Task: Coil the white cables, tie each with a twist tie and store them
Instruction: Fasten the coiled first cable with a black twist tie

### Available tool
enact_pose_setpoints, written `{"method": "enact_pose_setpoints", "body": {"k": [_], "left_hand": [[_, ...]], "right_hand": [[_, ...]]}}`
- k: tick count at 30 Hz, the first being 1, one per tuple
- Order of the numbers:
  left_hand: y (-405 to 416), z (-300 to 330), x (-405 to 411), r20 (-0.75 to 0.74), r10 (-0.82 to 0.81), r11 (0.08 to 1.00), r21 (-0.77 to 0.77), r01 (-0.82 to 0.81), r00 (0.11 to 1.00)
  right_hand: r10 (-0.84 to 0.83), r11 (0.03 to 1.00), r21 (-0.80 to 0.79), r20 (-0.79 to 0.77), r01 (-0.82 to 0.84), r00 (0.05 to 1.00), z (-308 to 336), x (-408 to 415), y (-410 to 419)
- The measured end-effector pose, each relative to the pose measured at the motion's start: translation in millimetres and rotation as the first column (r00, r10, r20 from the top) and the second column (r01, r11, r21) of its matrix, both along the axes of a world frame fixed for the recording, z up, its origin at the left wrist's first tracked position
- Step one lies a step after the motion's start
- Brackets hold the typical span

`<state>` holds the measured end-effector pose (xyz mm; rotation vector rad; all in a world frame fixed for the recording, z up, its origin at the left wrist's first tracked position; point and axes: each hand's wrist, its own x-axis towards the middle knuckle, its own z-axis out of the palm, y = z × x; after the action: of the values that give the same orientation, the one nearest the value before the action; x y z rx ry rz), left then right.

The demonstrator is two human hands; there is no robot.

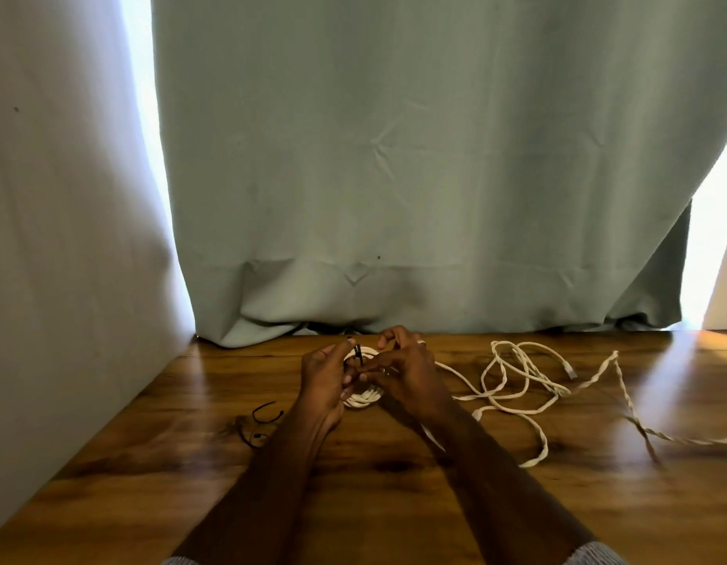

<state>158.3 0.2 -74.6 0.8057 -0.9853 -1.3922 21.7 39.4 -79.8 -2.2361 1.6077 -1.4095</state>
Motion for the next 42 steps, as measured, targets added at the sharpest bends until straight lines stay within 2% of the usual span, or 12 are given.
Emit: {"method": "enact_pose_setpoints", "body": {"k": [6,11,13,16,20,23,26,29,32,36,42], "left_hand": [[4,0,0,0.0,-0.024,1.0,0.002,0.024,1.0],[9,5,-1,-0.021,-0.059,0.998,0.005,0.059,0.998],[10,5,0,-0.025,-0.056,0.998,-0.002,0.056,0.998],[9,5,-1,-0.039,-0.066,0.998,-0.025,0.065,0.997],[7,6,-2,-0.041,-0.104,0.994,-0.045,0.102,0.994],[6,3,2,-0.037,-0.124,0.99,-0.077,0.12,0.992],[7,4,4,-0.017,-0.128,0.987,-0.099,0.125,0.992],[7,6,2,0.005,-0.129,0.985,-0.118,0.129,0.992],[9,7,1,0.028,-0.126,0.984,-0.124,0.129,0.992],[9,6,3,0.012,-0.117,0.984,-0.132,0.117,0.993],[17,9,0,0.05,-0.161,0.974,-0.155,0.167,0.986]], "right_hand": [[-0.015,1.0,-0.01,-0.068,0.015,0.998,-4,2,-1],[-0.093,0.985,-0.157,-0.18,0.064,0.979,-1,6,3],[-0.109,0.972,-0.224,-0.175,0.068,0.979,2,10,6],[-0.13,0.979,-0.169,-0.082,0.115,0.988,3,14,5],[-0.085,0.984,-0.145,0.139,0.105,0.987,1,16,7],[-0.106,0.99,-0.074,0.14,0.117,0.984,2,12,6],[-0.009,1.0,-0.008,0.232,0.011,0.973,5,11,6],[0.022,0.995,0.074,0.425,-0.059,0.905,9,12,6],[0.055,0.979,0.137,0.54,-0.152,0.84,11,10,8],[0.175,0.907,0.134,0.744,-0.4,0.645,25,2,18],[0.042,0.89,0.213,0.841,-0.402,0.54,35,1,18]]}}
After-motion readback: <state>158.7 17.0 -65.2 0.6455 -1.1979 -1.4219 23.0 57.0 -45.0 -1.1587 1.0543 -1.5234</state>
